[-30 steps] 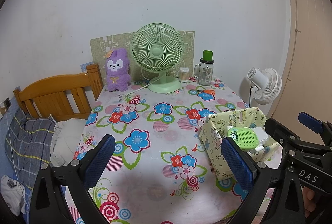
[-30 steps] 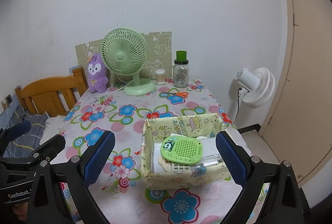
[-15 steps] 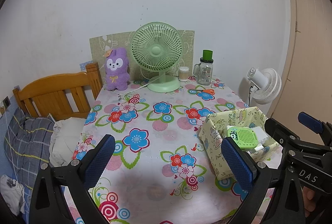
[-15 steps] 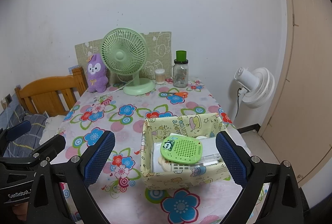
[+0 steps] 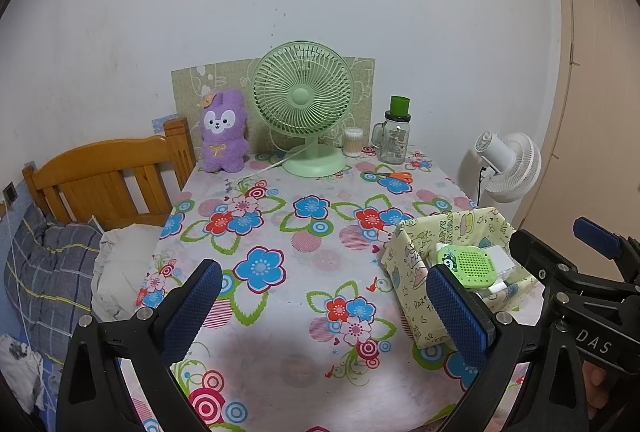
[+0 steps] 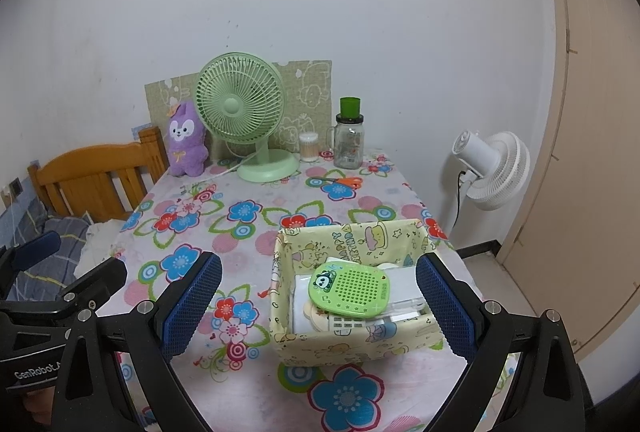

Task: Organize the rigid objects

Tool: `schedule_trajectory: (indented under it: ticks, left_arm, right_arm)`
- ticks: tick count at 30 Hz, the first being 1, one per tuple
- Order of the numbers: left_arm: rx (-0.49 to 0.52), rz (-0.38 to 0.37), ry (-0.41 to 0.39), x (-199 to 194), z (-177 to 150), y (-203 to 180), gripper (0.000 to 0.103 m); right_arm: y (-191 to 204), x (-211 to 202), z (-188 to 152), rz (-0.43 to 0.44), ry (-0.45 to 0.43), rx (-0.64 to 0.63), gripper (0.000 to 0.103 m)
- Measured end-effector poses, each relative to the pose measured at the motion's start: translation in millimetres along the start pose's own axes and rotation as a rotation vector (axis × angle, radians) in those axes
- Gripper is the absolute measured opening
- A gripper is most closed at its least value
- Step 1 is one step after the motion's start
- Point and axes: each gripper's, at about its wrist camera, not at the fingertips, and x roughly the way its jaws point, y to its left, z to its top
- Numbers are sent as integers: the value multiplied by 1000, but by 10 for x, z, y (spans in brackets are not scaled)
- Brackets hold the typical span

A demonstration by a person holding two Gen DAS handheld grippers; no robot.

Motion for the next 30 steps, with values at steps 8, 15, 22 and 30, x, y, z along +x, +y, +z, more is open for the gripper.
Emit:
schedule_trajectory:
  ticks: [8, 15, 22, 30]
  left_arm:
    - [-7, -9, 8, 11, 4, 7, 103]
    - [0, -12, 9, 24, 15, 15, 103]
    - [0, -13, 8, 27, 14, 15, 103]
    - [-8, -11, 7, 47, 25, 43, 103]
  right_arm:
    - [14, 20, 2, -1, 4, -2, 99]
    - [15, 27, 5, -4, 4, 0, 99]
    - [12, 43, 3, -5, 7, 2, 99]
    - [18, 57, -4, -3, 9, -2, 99]
